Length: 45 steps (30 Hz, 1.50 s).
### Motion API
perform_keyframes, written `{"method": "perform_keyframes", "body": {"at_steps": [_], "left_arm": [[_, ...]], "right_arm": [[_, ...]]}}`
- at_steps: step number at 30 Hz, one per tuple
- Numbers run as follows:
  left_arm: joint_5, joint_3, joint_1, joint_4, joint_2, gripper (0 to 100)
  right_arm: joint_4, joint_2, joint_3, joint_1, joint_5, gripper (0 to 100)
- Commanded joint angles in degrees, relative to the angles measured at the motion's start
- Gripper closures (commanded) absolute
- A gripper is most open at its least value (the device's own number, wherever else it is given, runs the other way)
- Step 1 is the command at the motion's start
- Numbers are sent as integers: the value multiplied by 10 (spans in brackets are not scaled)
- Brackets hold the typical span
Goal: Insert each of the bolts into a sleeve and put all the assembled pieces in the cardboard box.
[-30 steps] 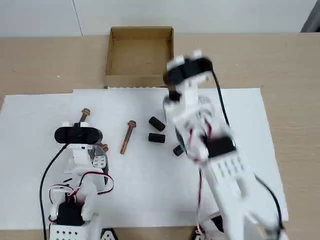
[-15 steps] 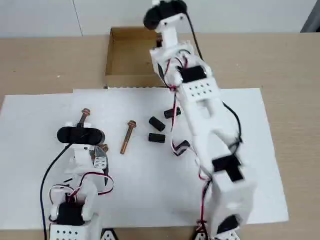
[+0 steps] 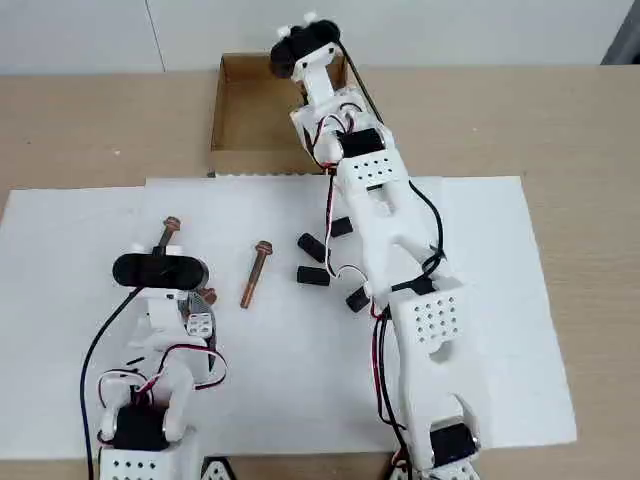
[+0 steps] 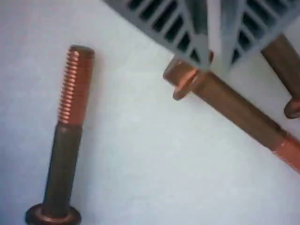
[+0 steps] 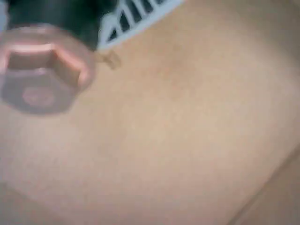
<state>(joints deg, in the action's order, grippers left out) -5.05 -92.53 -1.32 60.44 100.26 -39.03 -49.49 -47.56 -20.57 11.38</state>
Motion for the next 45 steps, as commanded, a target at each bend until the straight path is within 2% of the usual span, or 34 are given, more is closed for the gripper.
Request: {"method": "perform_keyframes", "body": {"at_steps": [1, 12, 15, 21, 29, 40, 45], "left_arm": [[4, 2, -3, -2, 5, 994], [4, 2, -3, -2, 5, 994], [4, 2, -3, -2, 5, 994], [4, 2, -3, -2, 5, 994], [4, 2, -3, -2, 5, 994], [4, 2, -3, -2, 5, 994], [4, 2, -3, -2, 5, 994]], "right_arm": [[-21, 15, -49, -12, 10, 847], [-32, 22, -55, -13, 12, 894], [-63, 56, -55, -14, 9, 918], [-171, 129, -55, -15, 9, 953], [-343, 206, -55, -15, 9, 951], [-565, 240, -55, -63, 10, 949], [-593, 240, -50, -66, 12, 948]]}}
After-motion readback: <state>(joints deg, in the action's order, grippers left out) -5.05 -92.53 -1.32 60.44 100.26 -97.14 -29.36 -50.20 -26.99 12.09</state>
